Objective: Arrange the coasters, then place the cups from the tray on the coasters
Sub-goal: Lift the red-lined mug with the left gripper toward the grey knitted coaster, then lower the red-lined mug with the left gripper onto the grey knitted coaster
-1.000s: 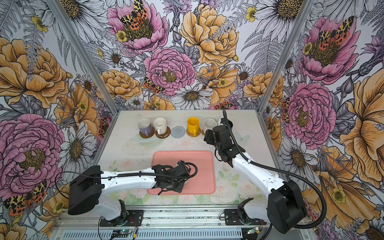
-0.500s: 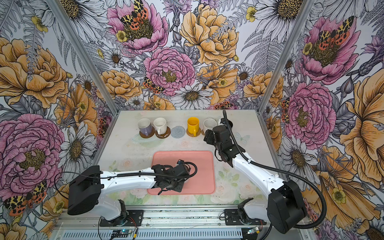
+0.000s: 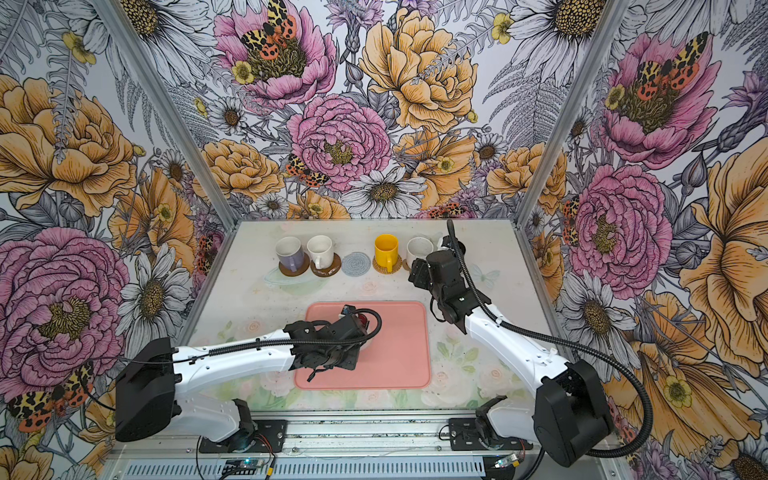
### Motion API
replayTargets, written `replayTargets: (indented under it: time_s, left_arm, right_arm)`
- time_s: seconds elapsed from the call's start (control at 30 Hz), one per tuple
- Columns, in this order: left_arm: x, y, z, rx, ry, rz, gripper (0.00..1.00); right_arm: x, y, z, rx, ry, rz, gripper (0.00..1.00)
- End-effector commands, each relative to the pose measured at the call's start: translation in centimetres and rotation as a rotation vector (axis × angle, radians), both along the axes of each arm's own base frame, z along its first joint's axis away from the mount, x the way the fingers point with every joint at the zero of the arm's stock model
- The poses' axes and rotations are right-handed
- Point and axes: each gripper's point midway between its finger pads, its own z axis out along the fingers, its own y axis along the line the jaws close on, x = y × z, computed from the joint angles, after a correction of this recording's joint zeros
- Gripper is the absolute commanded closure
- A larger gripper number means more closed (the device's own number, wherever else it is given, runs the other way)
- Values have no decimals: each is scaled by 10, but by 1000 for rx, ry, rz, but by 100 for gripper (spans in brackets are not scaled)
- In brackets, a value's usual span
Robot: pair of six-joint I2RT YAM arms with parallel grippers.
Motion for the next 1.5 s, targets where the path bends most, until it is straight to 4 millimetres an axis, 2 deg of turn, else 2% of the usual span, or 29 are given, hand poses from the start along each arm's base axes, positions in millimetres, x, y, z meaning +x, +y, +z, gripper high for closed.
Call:
replayTargets:
  time_s: [0.0, 0.2, 0.4, 0.53, 0.77, 0.8, 1.03, 1.37, 1.47]
  left_arm:
    - [38, -7, 41, -70, -147, 12, 100]
    - [91, 1, 70, -111, -238, 49, 100]
    - [153, -4, 94, -129, -311, 74, 100]
    - [188, -8, 96, -117, -322, 87, 100]
    - [238, -8, 79, -107, -286, 110, 100]
    - [243, -7, 72, -97, -273, 114, 100]
    - [271, -2, 57, -44, -261, 127, 100]
    - [286, -3, 31, 21, -224, 115, 100]
    - [292, 3, 24, 54, -227, 132, 100]
  right_arm:
    - [4, 0, -1, 17, -7, -5, 21]
    - [5, 0, -3, 19, 0, -5, 21]
    - [7, 1, -7, 20, 9, 2, 21]
    - [7, -1, -8, 20, 13, 1, 21]
    - [7, -9, -11, 16, 15, -8, 21]
    - [6, -9, -11, 16, 15, -7, 21]
    - [7, -16, -16, 21, 24, -18, 21]
    - [7, -21, -19, 32, 31, -26, 21]
    - [7, -21, -19, 33, 32, -26, 21]
